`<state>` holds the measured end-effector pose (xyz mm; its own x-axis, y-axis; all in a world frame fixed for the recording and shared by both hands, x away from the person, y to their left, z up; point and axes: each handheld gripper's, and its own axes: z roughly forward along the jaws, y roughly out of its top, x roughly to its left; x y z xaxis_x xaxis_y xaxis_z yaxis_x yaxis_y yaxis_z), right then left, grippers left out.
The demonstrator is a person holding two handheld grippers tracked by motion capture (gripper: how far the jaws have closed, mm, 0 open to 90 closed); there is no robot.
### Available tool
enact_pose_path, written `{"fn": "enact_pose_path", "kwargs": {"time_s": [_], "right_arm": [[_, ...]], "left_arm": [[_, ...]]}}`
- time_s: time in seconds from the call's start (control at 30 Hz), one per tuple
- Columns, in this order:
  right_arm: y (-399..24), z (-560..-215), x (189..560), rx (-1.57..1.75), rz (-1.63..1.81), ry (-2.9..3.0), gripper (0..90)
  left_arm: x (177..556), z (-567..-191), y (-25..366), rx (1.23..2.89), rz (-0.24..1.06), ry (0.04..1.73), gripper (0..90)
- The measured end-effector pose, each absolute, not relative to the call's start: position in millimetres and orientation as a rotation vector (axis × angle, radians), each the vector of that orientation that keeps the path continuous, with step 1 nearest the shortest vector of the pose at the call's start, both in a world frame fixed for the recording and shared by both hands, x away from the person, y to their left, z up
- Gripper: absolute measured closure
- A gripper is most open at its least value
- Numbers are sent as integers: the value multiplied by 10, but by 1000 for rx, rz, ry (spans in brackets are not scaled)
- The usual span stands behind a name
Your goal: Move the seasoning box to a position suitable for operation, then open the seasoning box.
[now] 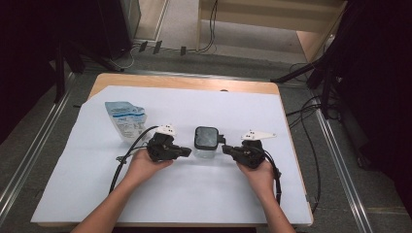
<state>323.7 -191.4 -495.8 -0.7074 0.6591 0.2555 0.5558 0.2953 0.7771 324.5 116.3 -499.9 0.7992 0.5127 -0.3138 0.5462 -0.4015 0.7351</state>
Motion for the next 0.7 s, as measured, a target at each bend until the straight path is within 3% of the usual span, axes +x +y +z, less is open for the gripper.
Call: {"fn": "enact_pose_path", "kwargs": {"time_s": [0.17, 0.43, 0.7], "right_arm": [[-1925, -4945, 3240, 1140, 1386, 2444, 900], [-2021, -4842, 3235, 1121, 1398, 2420, 900], [-2036, -4829, 3268, 1128, 1377, 2433, 900]], "left_arm": [[3234, -4973, 1202, 2073, -49, 784, 856], [3255, -4923, 1290, 2051, -20, 806, 575], [3282, -4858, 1287, 2075, 46, 743, 473]]}}
